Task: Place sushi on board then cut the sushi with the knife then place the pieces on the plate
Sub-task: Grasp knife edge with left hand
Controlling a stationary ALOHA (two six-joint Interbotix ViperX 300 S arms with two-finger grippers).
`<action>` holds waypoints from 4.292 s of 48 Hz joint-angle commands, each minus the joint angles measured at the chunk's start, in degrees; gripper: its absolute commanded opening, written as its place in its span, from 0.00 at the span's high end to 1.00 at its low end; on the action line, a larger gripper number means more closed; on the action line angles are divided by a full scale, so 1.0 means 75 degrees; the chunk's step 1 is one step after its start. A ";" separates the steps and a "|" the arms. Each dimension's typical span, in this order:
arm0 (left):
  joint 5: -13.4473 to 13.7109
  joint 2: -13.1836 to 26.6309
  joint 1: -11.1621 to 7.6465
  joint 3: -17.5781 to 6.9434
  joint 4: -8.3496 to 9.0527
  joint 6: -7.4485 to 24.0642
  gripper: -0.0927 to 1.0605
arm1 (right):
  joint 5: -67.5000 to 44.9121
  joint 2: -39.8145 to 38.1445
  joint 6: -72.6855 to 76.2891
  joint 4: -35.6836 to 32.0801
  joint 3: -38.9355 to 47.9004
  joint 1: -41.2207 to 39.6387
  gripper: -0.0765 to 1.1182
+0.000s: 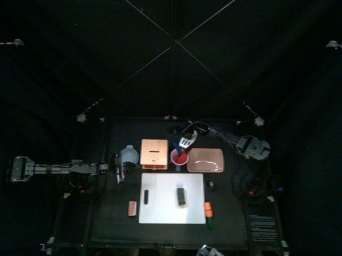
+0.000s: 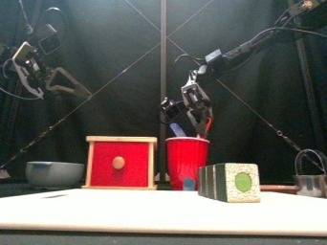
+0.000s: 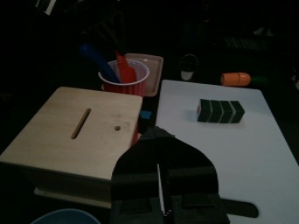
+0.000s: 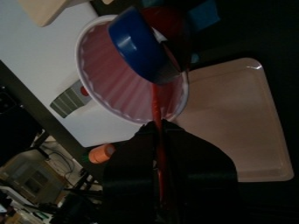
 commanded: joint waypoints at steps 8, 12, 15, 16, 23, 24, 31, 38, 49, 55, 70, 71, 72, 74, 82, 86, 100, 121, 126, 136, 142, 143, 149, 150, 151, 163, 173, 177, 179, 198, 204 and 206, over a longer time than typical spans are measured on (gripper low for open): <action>-0.0035 0.0012 0.0023 -0.0094 -0.0023 0.0000 0.93 | 0.0211 -0.0434 0.0035 -0.0047 -0.0598 0.0094 0.60; -0.0035 0.0012 0.0023 -0.0094 -0.0047 0.0000 0.93 | 0.0293 -0.0504 0.0047 -0.0047 -0.0797 0.0141 0.60; -0.0035 0.0012 0.0023 -0.0094 -0.0070 0.0000 0.93 | 0.0340 -0.0563 0.0047 -0.0035 -0.0902 0.0141 0.60; -0.0035 0.0023 0.0023 -0.0094 -0.0070 0.0000 0.93 | 0.0363 -0.0574 0.0047 -0.0023 -0.0926 0.0141 0.60; -0.0035 0.0012 0.0023 -0.0105 -0.0094 0.0000 0.93 | 0.0516 -0.0750 0.0059 -0.0047 -0.0996 0.0141 0.60; -0.0035 0.0012 0.0023 -0.0105 -0.0105 0.0000 0.93 | 0.0539 -0.0797 0.0059 -0.0035 -0.0984 0.0141 0.60; -0.0035 -0.0012 0.0023 -0.0129 -0.0105 0.0012 0.93 | 0.0609 -0.1172 0.0035 -0.0023 -0.0867 0.0152 0.61; -0.0035 -0.0105 0.0023 -0.0176 -0.0094 0.0012 0.93 | 0.0609 -0.1605 0.0035 0.0070 -0.0645 0.0176 0.60; -0.0035 -0.0328 0.0023 -0.0293 -0.0094 0.0012 0.93 | 0.0574 -0.2391 0.0035 0.0270 -0.0234 0.0398 0.60; -0.0035 -0.0434 0.0023 -0.0316 -0.0094 0.0023 0.93 | 0.0387 -0.2836 0.0035 0.0246 -0.0035 0.0586 0.60; -0.0035 -0.0492 -0.0023 -0.0574 -0.0094 0.0000 0.93 | -0.1336 -0.4254 0.0035 -0.0234 0.1219 0.1289 0.60; -0.0035 -0.0492 -0.0035 -0.0598 -0.0105 0.0000 0.93 | -0.1500 -0.4359 0.0035 -0.0281 0.1348 0.1348 0.60; -0.0035 -0.0492 -0.0035 -0.0621 -0.0105 0.0000 0.93 | -0.1652 -0.4453 0.0047 -0.0340 0.1488 0.1406 0.60; -0.0035 -0.0480 -0.0035 -0.0656 -0.0105 0.0000 0.92 | -0.1957 -0.4652 0.0059 -0.0410 0.1781 0.1512 0.60; -0.0082 -0.0480 -0.0047 -0.0773 -0.0082 0.0012 0.92 | -0.3574 -0.5437 0.0047 -0.0609 0.3047 0.2027 0.60; -0.0082 -0.0480 -0.0035 -0.0809 -0.0082 0.0012 0.92 | -0.4617 -0.5848 0.0035 -0.0609 0.3832 0.2367 0.60; -0.0035 -0.0480 -0.0293 -0.0867 -0.0082 0.0000 0.92 | -0.7746 -0.6773 0.0059 -0.0527 0.6152 0.3797 0.60; -0.0035 0.0094 -0.1359 -0.1500 -0.0094 0.0000 0.66 | -1.0383 -0.6738 0.0035 -0.0598 0.7793 0.4711 0.60; 0.0129 0.0422 -0.1500 -0.1746 -0.0105 0.0000 0.54 | -1.0875 -0.6715 0.0047 -0.0539 0.8098 0.4828 0.60; 0.1500 0.0973 -0.1523 -0.2461 -0.0352 -0.0012 0.30 | -1.1789 -0.6762 0.0047 -0.0457 0.8531 0.4910 0.60; 0.2273 0.1313 -0.1547 -0.2977 -0.0445 -0.0012 0.24 | -1.1941 -0.6727 0.0047 -0.0457 0.8578 0.4922 0.60; 0.2344 0.1371 -0.1547 -0.3035 -0.0434 -0.0012 0.24 | -1.1965 -0.6715 0.0047 -0.0457 0.8566 0.4934 0.60; 0.2707 0.1770 -0.1559 -0.3340 -0.0457 -0.0012 0.24 | -1.1977 -0.6633 0.0047 -0.0457 0.8566 0.4980 0.60; 0.2766 0.1852 -0.1559 -0.3375 -0.0457 -0.0012 0.24 | -1.1977 -0.6609 0.0047 -0.0457 0.8566 0.4980 0.60; 0.2824 0.1934 -0.1559 -0.3422 -0.0457 -0.0023 0.24 | -1.1988 -0.6598 0.0047 -0.0457 0.8566 0.4980 0.60; 0.3480 0.3012 -0.1523 -0.3996 -0.0434 -0.0023 0.24 | -1.2094 -0.6305 0.0047 -0.0457 0.8461 0.5039 0.60; 0.3715 0.3680 -0.1535 -0.4406 -0.0445 -0.0023 0.23 | -1.2094 -0.5941 0.0047 -0.0422 0.8332 0.5145 0.60; 0.3762 0.3961 -0.1559 -0.4535 -0.0457 -0.0023 0.22 | -1.2094 -0.5789 0.0047 -0.0398 0.8273 0.5168 0.60; 0.3785 0.4090 -0.1559 -0.4582 -0.0457 -0.0023 0.22 | -1.2094 -0.5719 0.0047 -0.0398 0.8227 0.5191 0.60; 0.3820 0.4816 -0.1770 -0.5039 -0.0469 -0.0023 0.23 | -1.2094 -0.5473 0.0047 -0.0387 0.8063 0.5285 0.60; 0.3809 0.4980 -0.1781 -0.5086 -0.0457 -0.0012 0.23 | -1.2094 -0.5473 0.0047 -0.0387 0.8063 0.5320 0.60; 0.3809 0.5039 -0.1793 -0.5121 -0.0445 -0.0012 0.24 | -1.2094 -0.5473 0.0047 -0.0387 0.8074 0.5320 0.60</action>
